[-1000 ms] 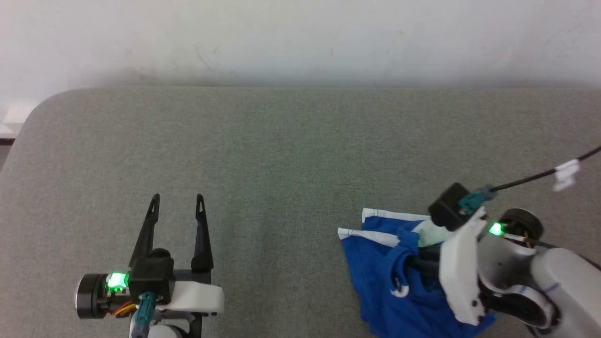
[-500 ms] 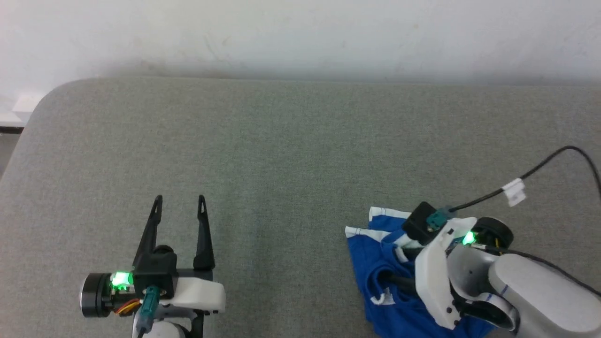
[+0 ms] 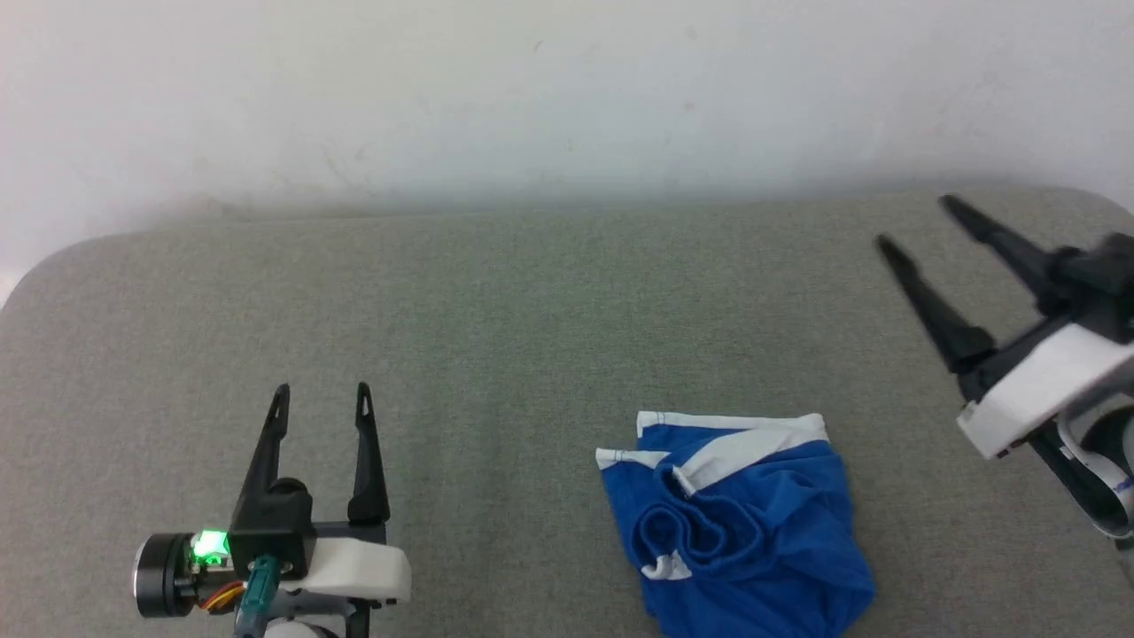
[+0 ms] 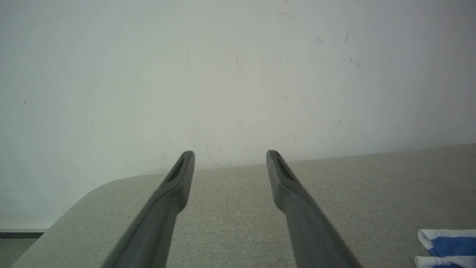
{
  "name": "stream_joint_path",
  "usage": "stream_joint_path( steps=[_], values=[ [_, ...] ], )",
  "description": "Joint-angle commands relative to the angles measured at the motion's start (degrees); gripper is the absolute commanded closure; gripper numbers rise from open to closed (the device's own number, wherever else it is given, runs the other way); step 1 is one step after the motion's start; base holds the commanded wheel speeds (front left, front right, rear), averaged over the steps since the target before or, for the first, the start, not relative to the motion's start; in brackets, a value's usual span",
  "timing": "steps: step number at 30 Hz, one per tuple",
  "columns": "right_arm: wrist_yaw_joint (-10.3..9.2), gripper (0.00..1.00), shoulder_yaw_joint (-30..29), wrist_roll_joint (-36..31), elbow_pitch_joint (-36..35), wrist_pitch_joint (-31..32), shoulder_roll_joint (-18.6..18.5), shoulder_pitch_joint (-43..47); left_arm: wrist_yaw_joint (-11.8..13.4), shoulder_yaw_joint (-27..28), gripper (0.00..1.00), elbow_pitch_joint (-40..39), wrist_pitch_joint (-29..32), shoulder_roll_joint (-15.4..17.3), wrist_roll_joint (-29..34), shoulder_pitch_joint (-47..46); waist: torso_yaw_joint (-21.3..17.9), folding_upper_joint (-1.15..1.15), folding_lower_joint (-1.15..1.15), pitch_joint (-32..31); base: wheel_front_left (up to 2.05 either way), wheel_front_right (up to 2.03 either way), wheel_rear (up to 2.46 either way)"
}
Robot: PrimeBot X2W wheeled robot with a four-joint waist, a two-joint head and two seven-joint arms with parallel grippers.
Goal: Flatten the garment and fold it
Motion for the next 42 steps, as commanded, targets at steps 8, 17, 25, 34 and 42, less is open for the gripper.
stream_joint_path(
  steps=[8,17,25,34,42],
  values=[
    [-0.12,0.00,-23.1,-17.1,-0.7,-14.2,18.4,15.7,-0.6,1.2,0.00,-2.9,-0.3,-0.2,0.3,0.7,-1.6,0.00,0.01,-1.1,0.00,0.00,0.00],
    [-0.12,0.00,-29.6,-23.0,-4.7,-16.7,30.5,27.2,-1.6,2.1,0.00,-4.0,-0.3,-0.3,0.0,2.8,-1.3,0.00,0.01,-2.0,0.00,0.00,0.00],
    [-0.12,0.00,-29.7,-22.9,-8.1,-16.7,29.7,22.4,-2.0,2.9,0.00,-4.0,-0.3,-0.5,0.1,3.2,-1.2,0.00,0.01,-2.2,0.00,0.00,0.00],
    [-0.12,0.00,-14.0,-11.3,-2.3,13.6,13.8,9.0,-2.6,2.9,0.00,-3.4,-0.3,-1.1,0.5,2.8,0.1,0.00,0.01,-1.8,0.00,0.00,0.00],
    [-0.12,0.00,0.9,8.1,3.6,39.8,1.6,3.9,-2.6,2.8,0.00,-3.6,-0.3,-1.9,0.5,1.4,1.7,0.00,0.01,1.2,0.00,0.00,0.00]
  ],
)
